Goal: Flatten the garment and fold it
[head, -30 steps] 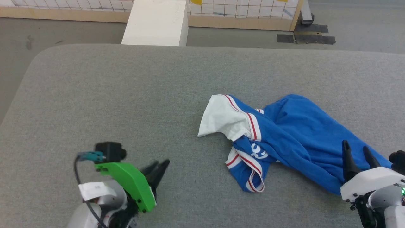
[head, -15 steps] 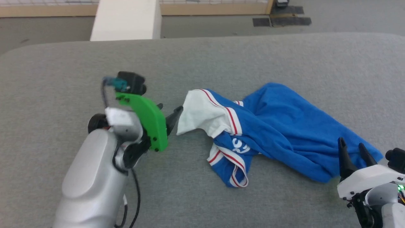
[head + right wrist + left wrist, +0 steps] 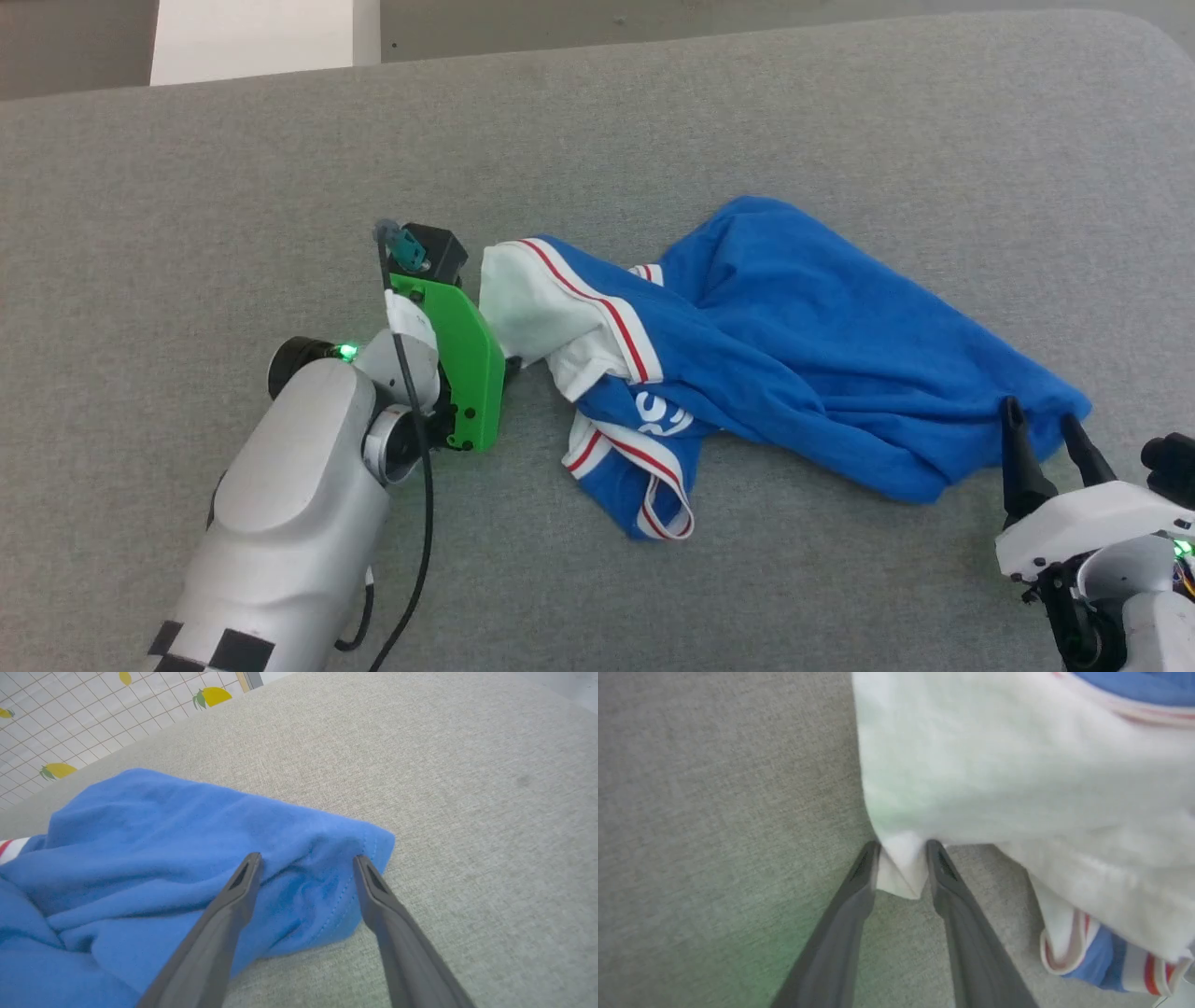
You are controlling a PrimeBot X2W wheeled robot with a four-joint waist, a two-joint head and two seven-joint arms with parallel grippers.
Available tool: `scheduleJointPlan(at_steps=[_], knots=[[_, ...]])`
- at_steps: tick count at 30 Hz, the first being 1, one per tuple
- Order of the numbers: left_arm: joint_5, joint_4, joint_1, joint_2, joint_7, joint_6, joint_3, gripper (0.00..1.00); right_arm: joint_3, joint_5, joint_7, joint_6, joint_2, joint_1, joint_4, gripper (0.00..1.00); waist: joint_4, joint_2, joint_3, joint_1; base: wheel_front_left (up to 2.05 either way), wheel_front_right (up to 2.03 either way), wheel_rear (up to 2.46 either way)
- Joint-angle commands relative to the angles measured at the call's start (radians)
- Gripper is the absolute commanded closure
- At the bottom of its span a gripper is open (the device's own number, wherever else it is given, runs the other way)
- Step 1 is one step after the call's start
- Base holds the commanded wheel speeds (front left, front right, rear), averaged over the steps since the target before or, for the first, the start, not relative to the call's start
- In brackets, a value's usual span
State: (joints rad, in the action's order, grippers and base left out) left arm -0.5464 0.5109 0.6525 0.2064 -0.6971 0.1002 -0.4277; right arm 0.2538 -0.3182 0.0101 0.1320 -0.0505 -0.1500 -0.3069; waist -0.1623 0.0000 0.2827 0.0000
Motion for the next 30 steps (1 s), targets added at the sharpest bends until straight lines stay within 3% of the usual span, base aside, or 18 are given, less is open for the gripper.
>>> scheduleJointPlan(at_steps=[1,6,11,17,24,28,30], knots=[[-0.019,0.02,-0.008,-0.008,0.001,0.012,-0.012,1.0,-0.002,-0.002,-0.007,-0.001,0.0,-0.022,-0.004,0.0,0.015,0.0,-0.006,0.0,0.0,0.0,0.0],[-0.117,-0.008,-0.003,-0.032,0.044,0.027,-0.001,1.0,-0.003,0.009,-0.006,-0.001,0.0,-0.024,-0.016,0.0,0.048,0.0,-0.037,0.0,0.0,0.0,0.0],[-0.249,-0.15,-0.018,-0.03,0.099,0.03,0.025,1.0,0.002,0.019,-0.001,-0.001,0.0,-0.017,-0.025,0.0,0.084,0.0,-0.089,0.0,0.0,0.0,0.0],[-0.412,-0.441,-0.237,0.082,-0.033,0.028,-0.033,1.0,0.011,0.024,0.007,-0.001,0.0,0.001,-0.028,0.0,0.114,0.0,-0.135,0.0,0.0,0.0,0.0],[-0.473,-0.647,-0.597,0.209,-0.156,-0.102,-0.07,1.0,0.032,0.027,0.014,-0.001,0.0,0.026,-0.019,0.0,0.144,0.0,-0.151,0.0,0.0,0.0,0.0],[-0.474,-0.642,-0.7,0.226,-0.177,-0.157,-0.096,1.0,0.033,0.026,0.018,-0.001,0.0,0.033,-0.019,0.0,0.154,0.0,-0.157,0.0,0.0,0.0,0.0],[-0.472,-0.63,-0.709,0.214,-0.139,-0.176,-0.071,1.0,0.032,0.026,0.019,-0.001,0.0,0.034,-0.019,0.0,0.158,0.0,-0.159,0.0,0.0,0.0,0.0]])
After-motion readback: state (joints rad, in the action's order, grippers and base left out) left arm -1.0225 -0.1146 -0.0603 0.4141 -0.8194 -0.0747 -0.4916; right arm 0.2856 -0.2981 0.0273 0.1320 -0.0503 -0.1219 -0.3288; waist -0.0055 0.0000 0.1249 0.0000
